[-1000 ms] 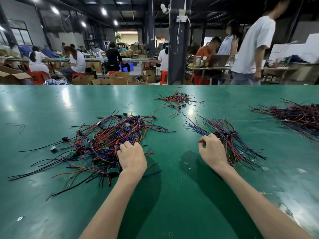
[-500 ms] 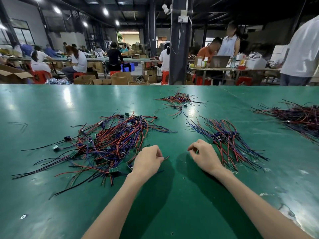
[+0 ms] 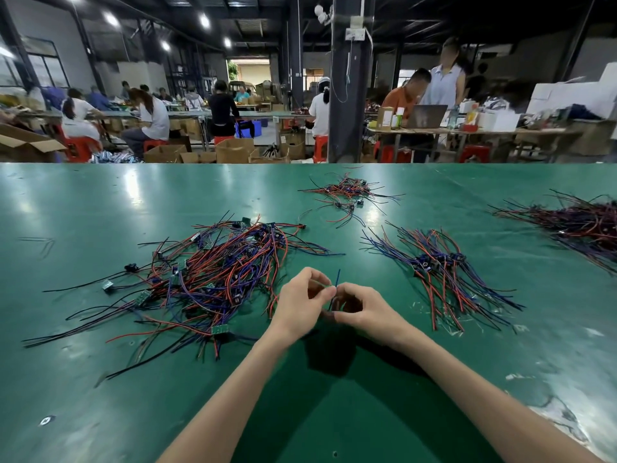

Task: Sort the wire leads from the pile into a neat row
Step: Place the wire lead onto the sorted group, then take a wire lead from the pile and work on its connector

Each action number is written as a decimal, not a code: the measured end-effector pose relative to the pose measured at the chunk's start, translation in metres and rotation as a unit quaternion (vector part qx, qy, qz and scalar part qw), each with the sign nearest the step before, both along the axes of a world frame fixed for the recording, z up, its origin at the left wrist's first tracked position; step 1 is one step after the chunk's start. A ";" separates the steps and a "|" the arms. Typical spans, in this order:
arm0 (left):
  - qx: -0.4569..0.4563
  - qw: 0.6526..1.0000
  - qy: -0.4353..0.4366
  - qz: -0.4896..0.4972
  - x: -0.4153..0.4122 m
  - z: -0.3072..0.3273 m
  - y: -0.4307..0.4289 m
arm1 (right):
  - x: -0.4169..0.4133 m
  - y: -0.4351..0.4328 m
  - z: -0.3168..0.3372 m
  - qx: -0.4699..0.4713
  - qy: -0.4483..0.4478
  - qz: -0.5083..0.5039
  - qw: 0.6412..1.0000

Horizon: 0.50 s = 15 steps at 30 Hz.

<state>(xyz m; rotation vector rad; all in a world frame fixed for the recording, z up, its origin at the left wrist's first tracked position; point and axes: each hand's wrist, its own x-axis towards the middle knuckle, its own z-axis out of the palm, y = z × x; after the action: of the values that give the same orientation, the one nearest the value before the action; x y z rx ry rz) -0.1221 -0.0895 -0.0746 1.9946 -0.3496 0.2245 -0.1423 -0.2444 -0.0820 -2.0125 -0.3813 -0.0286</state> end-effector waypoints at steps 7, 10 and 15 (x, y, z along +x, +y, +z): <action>-0.077 0.994 0.073 -0.032 0.005 0.005 0.006 | 0.005 -0.004 0.003 0.133 0.070 -0.066 0.986; 0.091 0.995 0.028 -0.021 0.006 0.003 0.013 | 0.010 -0.012 0.003 0.129 0.059 -0.138 0.980; 0.288 0.956 0.005 -0.060 0.003 -0.002 0.013 | 0.017 -0.027 0.005 0.187 0.032 -0.236 0.953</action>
<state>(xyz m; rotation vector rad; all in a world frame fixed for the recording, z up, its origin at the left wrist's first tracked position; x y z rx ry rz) -0.1186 -0.0766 -0.0770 2.5355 -0.5771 0.0314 -0.1254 -0.2717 -0.0772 -1.6802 0.1476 -0.3106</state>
